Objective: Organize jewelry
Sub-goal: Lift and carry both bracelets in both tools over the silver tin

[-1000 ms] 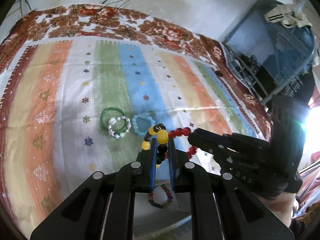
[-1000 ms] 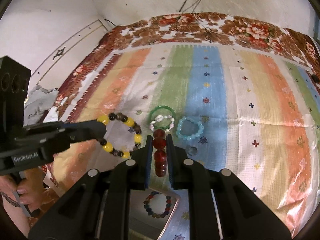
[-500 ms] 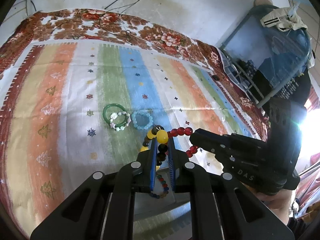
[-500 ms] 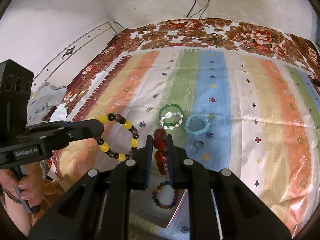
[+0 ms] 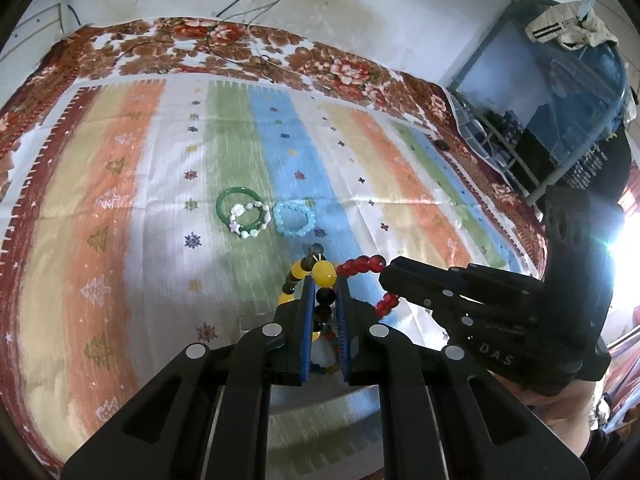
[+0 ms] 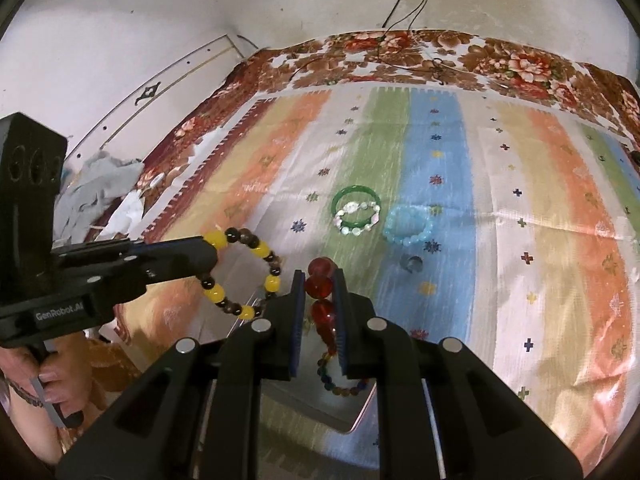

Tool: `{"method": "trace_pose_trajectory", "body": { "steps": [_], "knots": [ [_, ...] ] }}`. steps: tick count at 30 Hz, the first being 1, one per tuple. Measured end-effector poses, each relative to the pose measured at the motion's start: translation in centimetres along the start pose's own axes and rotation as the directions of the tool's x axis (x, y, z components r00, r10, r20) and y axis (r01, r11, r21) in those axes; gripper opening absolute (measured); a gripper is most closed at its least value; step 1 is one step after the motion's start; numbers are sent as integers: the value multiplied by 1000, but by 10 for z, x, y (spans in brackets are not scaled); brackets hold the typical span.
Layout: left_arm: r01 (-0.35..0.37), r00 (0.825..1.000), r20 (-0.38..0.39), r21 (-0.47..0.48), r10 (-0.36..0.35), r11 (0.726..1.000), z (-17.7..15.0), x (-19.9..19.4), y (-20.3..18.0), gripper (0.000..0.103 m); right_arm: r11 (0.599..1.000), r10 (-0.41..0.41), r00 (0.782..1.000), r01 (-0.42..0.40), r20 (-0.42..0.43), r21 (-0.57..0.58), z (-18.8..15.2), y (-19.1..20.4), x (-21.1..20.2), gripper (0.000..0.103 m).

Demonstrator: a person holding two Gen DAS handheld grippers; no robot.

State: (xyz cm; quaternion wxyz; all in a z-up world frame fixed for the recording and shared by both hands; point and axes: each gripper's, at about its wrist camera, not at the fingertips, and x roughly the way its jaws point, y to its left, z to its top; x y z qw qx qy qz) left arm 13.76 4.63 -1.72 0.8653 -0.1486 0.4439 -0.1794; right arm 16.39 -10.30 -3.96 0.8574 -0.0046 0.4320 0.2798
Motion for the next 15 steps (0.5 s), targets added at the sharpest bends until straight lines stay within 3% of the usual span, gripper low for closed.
{"method": "trace_pose_trajectory", "body": {
  "steps": [6, 15],
  "knots": [
    [0, 1000, -11, -5, 0, 1000, -9, 0, -4, 10, 1000, 27, 1000, -27, -7, -4, -10, 5, -5, 15],
    [-39, 998, -43, 4, 39, 999, -18, 10, -9, 10, 1000, 2, 996, -3, -93, -10, -23, -1, 18, 15]
  ]
}}
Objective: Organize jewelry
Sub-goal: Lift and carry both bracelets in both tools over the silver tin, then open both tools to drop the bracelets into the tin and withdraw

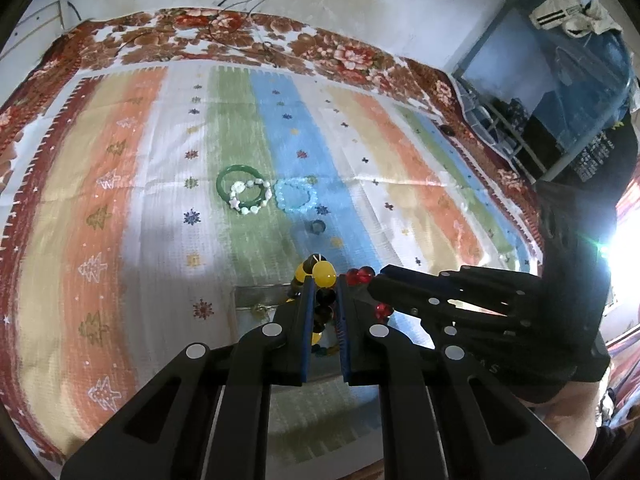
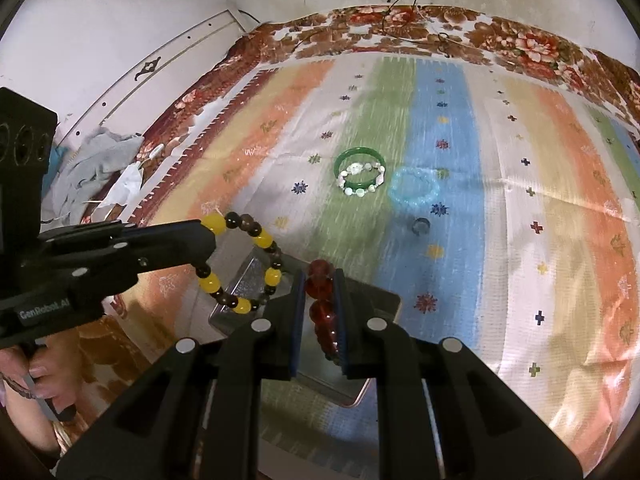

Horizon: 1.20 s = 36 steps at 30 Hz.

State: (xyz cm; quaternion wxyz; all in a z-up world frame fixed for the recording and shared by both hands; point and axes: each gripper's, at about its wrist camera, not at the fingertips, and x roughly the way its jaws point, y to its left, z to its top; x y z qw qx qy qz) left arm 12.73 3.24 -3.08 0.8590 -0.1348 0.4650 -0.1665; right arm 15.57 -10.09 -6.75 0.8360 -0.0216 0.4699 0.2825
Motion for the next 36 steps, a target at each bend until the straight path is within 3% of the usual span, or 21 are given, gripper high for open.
{"method": "trace_pose_trajectory", "body": {
  "steps": [5, 14, 17, 21, 26, 36],
  "knots": [
    [-17, 1000, -18, 34, 17, 999, -3, 5, -4, 10, 1000, -1, 1000, 1, -20, -4, -2, 1, 5, 15],
    [-33, 998, -44, 11, 33, 999, -2, 9, 4, 10, 1000, 0, 999, -1, -40, -6, -1, 1, 6, 16],
    [-45, 998, -40, 9, 46, 999, -1, 10, 5, 10, 1000, -8, 999, 9, -33, 13, 1, -4, 7, 33],
    [-95, 995, -33, -8, 95, 995, 4, 12, 13, 13, 998, -22, 1000, 22, -6, 52, 7, -17, 3, 40],
    [-175, 984, -24, -17, 175, 984, 27, 22, 25, 17, 993, -60, 998, 61, -11, 102, 19, -38, 7, 41],
    [-212, 976, -36, 29, 213, 977, 40, 30, 33, 18, 988, -117, 992, 120, -37, 100, 43, -52, 28, 42]
  ]
}}
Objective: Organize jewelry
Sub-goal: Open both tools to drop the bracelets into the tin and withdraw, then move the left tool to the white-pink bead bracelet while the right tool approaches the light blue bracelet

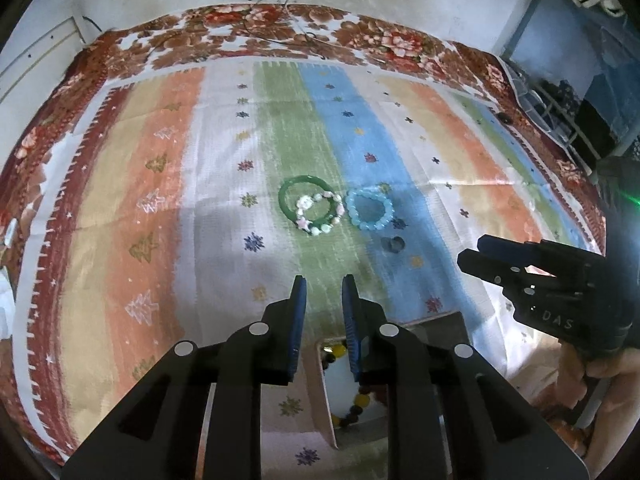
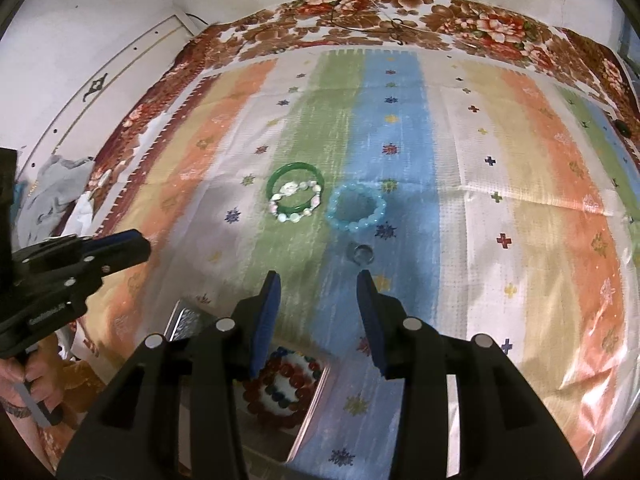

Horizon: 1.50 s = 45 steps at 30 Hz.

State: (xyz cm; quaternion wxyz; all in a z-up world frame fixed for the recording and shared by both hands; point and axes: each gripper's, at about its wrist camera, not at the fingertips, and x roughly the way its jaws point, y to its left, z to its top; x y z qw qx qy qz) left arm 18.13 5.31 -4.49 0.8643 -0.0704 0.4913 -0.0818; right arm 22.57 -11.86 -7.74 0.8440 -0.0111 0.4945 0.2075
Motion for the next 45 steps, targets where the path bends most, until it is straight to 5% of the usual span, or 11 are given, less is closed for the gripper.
{"method": "trace_pose_trajectory", "body": {
  "steps": [16, 25, 41, 45],
  "knots": [
    [-62, 997, -47, 72, 65, 995, 30, 46, -9, 20, 997, -66, 997, 67, -35, 26, 15, -18, 29, 45],
    [-42, 992, -114, 47, 47, 998, 40, 74, 2, 23, 996, -40, 997, 45, -70, 73, 33, -32, 47, 45],
    [-88, 989, -113, 95, 99, 992, 55, 101, 9, 23, 994, -28, 990, 42, -135, 104, 46, -43, 84, 45],
    [-96, 989, -104, 103, 107, 990, 60, 100, 11, 24, 993, -99, 988, 105, -121, 48, 51, -36, 88, 45]
  ]
}}
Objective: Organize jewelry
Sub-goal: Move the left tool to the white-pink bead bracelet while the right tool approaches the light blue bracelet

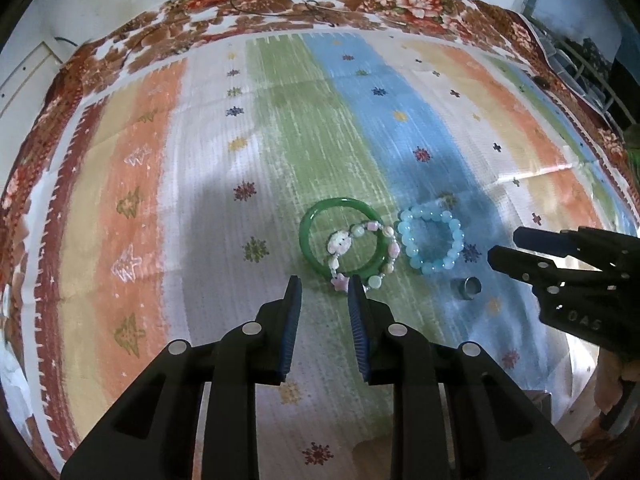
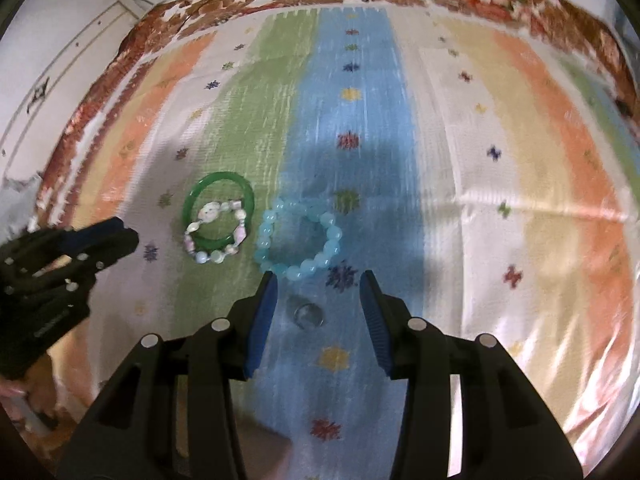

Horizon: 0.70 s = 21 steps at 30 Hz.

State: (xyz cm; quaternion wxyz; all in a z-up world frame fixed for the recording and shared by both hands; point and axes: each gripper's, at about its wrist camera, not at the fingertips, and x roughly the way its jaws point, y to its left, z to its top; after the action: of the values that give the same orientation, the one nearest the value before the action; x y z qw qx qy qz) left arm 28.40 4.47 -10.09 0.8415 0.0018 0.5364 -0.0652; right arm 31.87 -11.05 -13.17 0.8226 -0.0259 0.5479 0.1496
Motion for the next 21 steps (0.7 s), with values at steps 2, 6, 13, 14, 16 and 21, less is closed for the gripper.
{"method": "trace_pose_trajectory", "body": {
  "steps": [2, 6, 13, 14, 16, 21],
  "knots": [
    [-2, 1000, 0, 0, 2, 1000, 0, 0, 0, 25, 1000, 10, 1000, -10, 0, -7, 3, 3, 2, 46],
    [-24, 1000, -5, 18, 24, 1000, 5, 7, -1, 27, 1000, 12, 1000, -12, -6, -15, 7, 5, 7, 48],
    [-36, 999, -38, 41, 37, 999, 16, 29, -2, 27, 1000, 0, 999, 0, -33, 2, 18, -4, 24, 48],
    [-28, 999, -44, 33, 30, 999, 18, 32, -1, 28, 1000, 2, 999, -2, -42, 11, 20, -7, 28, 48],
    [-18, 998, -59, 20, 19, 1000, 23, 40, 3, 28, 999, 12, 998, -10, -60, 33, 24, -12, 35, 49],
    [-23, 997, -78, 30, 25, 999, 29, 54, 2, 28, 995, 67, 993, -60, -99, 79, 29, -20, 51, 49]
  ]
}}
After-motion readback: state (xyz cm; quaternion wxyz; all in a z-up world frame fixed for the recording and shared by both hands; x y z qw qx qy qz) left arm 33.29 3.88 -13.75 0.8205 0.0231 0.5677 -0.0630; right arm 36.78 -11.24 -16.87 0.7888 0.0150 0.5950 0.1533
